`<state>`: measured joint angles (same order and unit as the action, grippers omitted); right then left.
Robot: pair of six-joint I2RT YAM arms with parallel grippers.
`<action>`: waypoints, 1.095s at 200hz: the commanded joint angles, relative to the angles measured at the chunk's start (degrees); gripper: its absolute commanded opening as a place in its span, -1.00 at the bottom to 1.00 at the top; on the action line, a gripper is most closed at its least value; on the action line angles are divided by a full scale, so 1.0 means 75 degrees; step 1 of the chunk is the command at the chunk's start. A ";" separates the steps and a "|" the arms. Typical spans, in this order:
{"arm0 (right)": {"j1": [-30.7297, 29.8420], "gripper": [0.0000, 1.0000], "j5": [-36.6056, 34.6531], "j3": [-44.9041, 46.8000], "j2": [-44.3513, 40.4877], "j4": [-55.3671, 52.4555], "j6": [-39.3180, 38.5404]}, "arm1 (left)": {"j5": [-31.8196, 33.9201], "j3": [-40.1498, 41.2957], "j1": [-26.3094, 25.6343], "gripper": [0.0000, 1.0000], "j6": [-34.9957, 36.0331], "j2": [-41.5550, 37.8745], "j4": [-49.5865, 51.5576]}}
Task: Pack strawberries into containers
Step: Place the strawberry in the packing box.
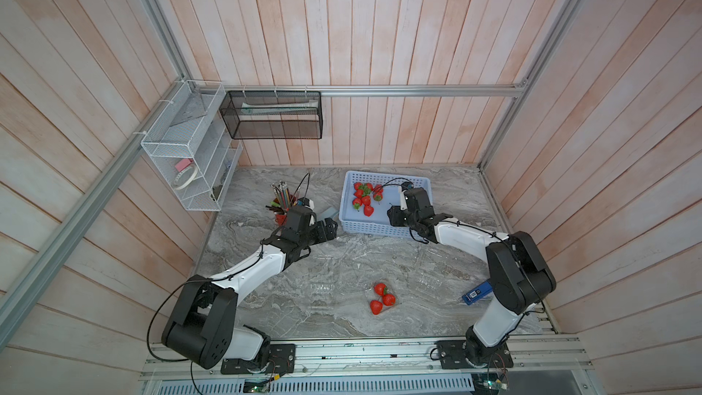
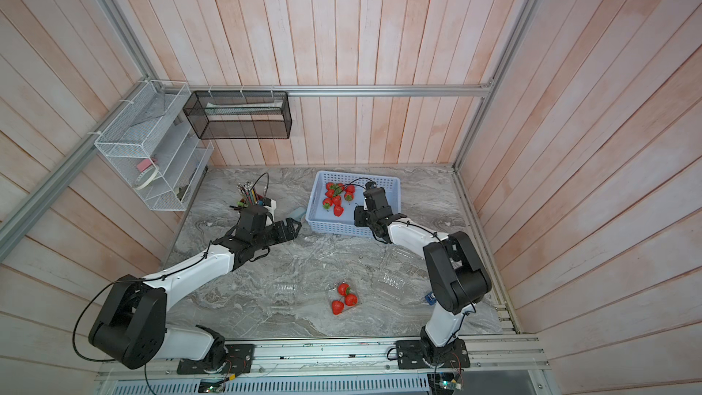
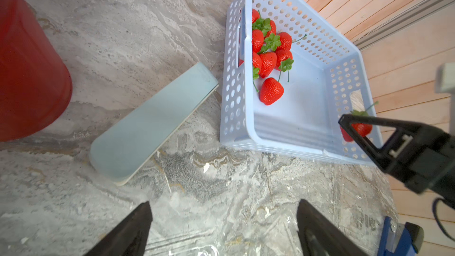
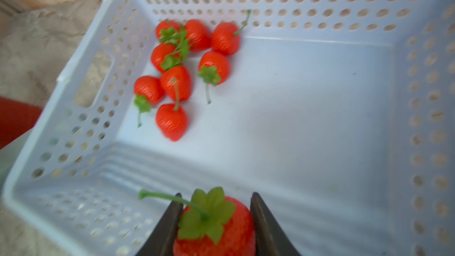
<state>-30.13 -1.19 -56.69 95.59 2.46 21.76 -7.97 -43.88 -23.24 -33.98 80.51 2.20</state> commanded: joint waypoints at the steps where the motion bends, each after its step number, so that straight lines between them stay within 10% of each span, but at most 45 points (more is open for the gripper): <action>1: -0.0892 -0.57 -0.0315 0.0652 -0.0816 -0.0278 0.0348 | -0.0201 0.0201 0.0037 0.87 -0.0228 -0.0117 0.0192; 73: -0.3394 -0.57 -0.1285 0.2389 -0.2676 -0.1428 0.1452 | -0.0041 0.0975 0.0029 0.87 -0.0619 -0.1042 0.0337; 219: -0.4654 -0.07 -0.0635 0.3351 -0.2492 -0.0847 0.2561 | -0.0073 0.1254 0.0018 0.87 -0.1048 -0.1492 0.0456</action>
<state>-64.58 -6.96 -31.77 74.96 -1.61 40.05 -8.58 -35.42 -23.24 -41.19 70.24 5.19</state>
